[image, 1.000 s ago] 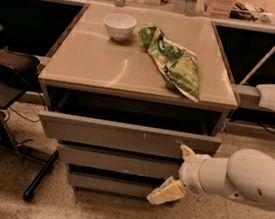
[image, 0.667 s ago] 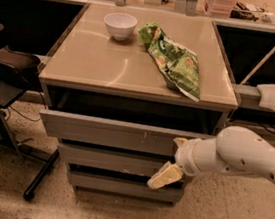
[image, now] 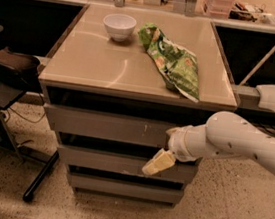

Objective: Close top drawer

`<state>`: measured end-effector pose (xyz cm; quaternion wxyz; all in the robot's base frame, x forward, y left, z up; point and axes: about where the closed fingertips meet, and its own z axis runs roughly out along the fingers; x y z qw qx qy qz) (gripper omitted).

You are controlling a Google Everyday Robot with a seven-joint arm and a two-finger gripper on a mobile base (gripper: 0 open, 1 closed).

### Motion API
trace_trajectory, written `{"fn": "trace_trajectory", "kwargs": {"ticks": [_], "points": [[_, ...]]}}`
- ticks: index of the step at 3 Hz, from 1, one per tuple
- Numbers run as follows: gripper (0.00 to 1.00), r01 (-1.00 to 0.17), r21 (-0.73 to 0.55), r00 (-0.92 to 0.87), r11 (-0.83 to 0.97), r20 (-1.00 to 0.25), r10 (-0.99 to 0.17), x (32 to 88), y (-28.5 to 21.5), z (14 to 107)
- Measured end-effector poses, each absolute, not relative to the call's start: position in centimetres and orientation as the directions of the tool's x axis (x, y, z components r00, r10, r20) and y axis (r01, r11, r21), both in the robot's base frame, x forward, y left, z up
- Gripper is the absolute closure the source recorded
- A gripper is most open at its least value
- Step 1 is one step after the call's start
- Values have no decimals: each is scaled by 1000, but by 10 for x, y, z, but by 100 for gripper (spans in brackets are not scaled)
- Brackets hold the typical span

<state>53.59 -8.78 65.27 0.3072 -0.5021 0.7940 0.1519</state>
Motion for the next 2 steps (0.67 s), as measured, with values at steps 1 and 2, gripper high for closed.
{"fn": "trace_trajectory", "kwargs": {"ticks": [1, 2], "points": [[0, -891, -67, -307, 450, -640, -704, 533, -89, 653], [0, -891, -71, -302, 448, -643, -704, 536, -88, 654]]}}
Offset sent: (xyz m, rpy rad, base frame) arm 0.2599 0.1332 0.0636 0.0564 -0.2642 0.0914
